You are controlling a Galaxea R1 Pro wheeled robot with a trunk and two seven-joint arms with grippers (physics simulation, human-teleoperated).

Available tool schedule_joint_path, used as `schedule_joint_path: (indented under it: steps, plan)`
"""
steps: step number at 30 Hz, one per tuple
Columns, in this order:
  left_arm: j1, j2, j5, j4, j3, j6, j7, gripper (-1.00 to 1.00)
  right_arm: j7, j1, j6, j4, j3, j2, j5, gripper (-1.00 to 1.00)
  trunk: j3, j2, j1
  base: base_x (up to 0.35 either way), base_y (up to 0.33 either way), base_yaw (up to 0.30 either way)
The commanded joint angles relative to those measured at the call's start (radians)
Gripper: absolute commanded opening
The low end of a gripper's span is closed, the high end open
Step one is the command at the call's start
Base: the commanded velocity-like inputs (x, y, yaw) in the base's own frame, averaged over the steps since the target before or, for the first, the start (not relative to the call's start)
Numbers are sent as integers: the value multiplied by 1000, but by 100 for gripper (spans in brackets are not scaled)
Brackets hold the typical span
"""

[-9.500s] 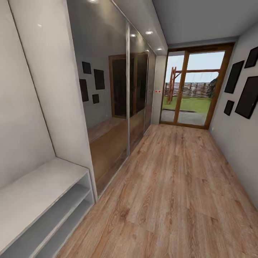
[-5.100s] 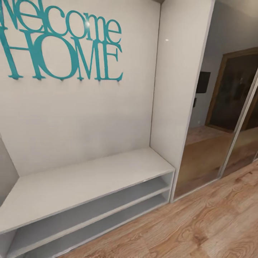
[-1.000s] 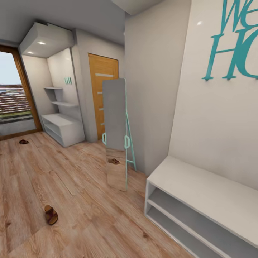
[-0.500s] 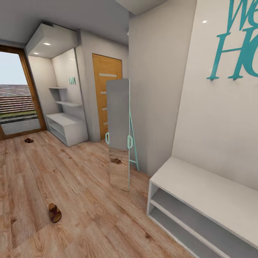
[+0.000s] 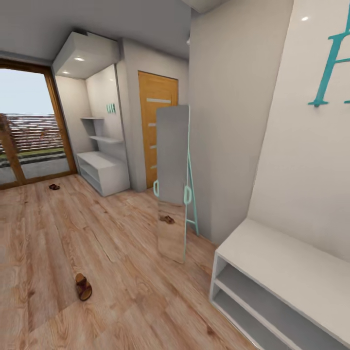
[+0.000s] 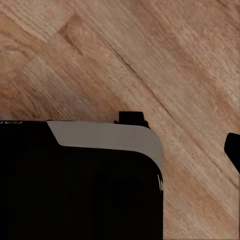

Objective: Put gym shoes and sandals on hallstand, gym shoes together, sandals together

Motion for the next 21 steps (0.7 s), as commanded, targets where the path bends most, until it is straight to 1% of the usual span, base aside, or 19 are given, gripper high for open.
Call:
schedule_joint_path:
  steps: [1,6,13,21]
  plan:
    - [-1,0,0,1,0,-3,-2,100,-1,0,0,-1,0,0,0,100,-2,0,1,332,0,263]
    - [-1,0,0,1,0,-4,-2,100,-1,0,0,-1,0,0,0,100,-5,0,1,342,25,266]
    - [-1,0,0,1,0,-3,-2,100,-1,0,0,-1,-1,-1,0,100,-10,0,1,341,75,267]
    - [0,0,0,1,0,-3,-2,100,-1,0,0,-1,-1,-2,0,100,-15,0,1,274,87,267]
